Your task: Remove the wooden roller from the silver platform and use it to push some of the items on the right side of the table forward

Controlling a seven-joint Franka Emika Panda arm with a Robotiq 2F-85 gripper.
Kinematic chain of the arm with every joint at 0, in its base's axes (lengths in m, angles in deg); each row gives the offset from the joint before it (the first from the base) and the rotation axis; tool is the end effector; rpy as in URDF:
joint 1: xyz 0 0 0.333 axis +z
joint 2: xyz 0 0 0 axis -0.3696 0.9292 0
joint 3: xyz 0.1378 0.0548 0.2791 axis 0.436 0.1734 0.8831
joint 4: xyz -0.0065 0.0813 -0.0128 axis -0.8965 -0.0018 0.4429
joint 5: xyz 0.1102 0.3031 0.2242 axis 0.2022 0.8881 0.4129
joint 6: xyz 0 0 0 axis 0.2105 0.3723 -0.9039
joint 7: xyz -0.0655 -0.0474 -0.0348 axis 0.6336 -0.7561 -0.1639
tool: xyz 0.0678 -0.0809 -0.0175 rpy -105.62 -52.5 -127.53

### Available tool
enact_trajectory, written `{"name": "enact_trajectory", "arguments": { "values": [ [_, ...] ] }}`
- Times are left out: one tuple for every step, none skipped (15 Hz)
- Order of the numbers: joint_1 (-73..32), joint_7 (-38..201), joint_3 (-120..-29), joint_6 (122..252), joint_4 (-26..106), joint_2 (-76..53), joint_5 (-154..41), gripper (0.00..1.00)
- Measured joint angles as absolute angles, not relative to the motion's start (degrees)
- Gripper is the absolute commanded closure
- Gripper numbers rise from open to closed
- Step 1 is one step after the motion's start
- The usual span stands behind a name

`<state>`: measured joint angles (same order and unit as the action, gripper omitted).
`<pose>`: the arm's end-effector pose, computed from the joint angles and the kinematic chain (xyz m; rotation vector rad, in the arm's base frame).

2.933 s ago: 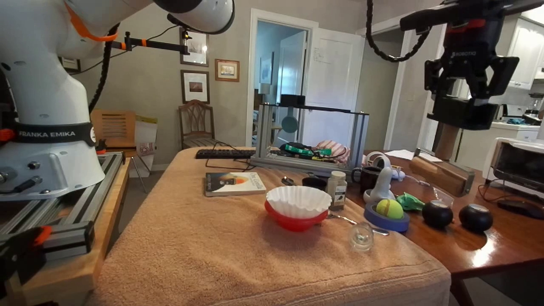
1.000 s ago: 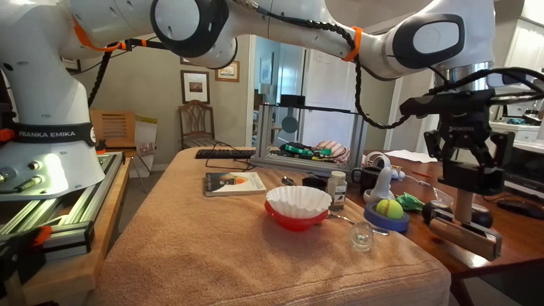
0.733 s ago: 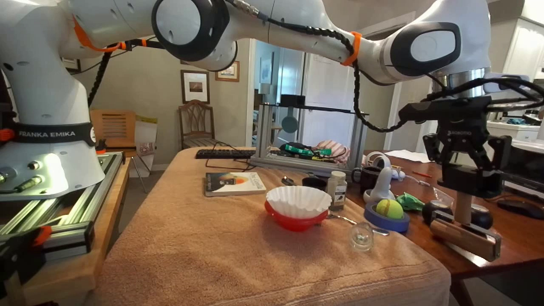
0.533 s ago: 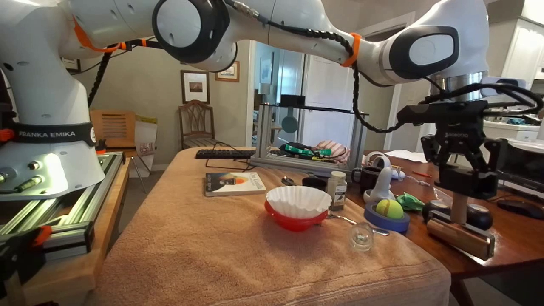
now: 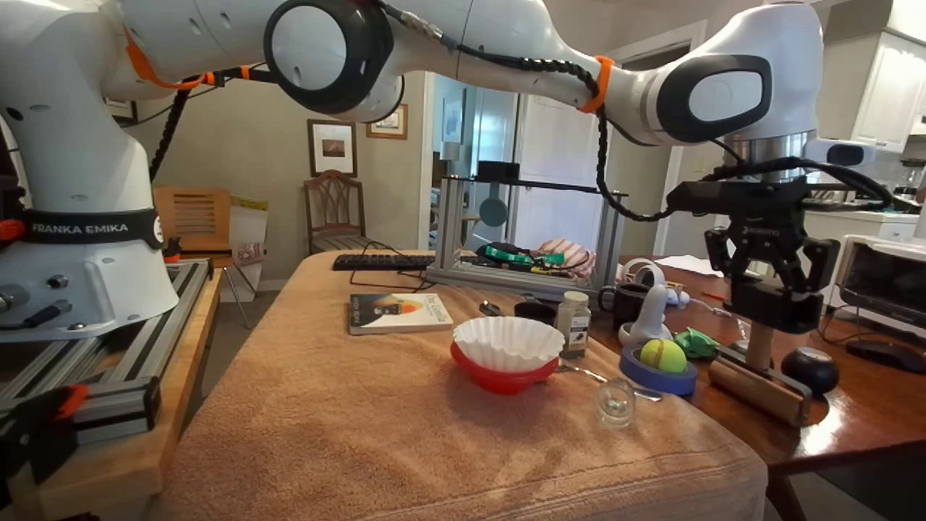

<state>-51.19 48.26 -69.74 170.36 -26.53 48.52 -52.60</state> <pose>0.7277 -0.4047 0.2434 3.0196 -0.0251 0.3847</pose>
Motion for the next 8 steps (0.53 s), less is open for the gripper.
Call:
{"name": "enact_trajectory", "arguments": {
  "values": [
    [-51.12,48.17,-69.42,170.36,-26.54,48.52,-52.42,0.63],
    [-51.01,48.02,-69.14,170.36,-26.54,48.52,-52.27,0.63],
    [-50.87,47.88,-68.91,170.36,-26.54,48.53,-52.22,0.63],
    [-50.7,47.81,-68.78,170.36,-26.54,48.54,-52.2,0.63],
    [-50.51,47.8,-68.76,170.36,-26.54,48.54,-52.2,0.63],
    [-50.34,47.8,-68.78,170.36,-26.54,48.55,-52.2,0.63],
    [-50.18,47.79,-68.88,170.36,-26.54,48.55,-52.22,0.38],
    [-50.06,47.67,-69.06,170.23,-26.54,48.55,-52.37,0.38]
  ]
}}
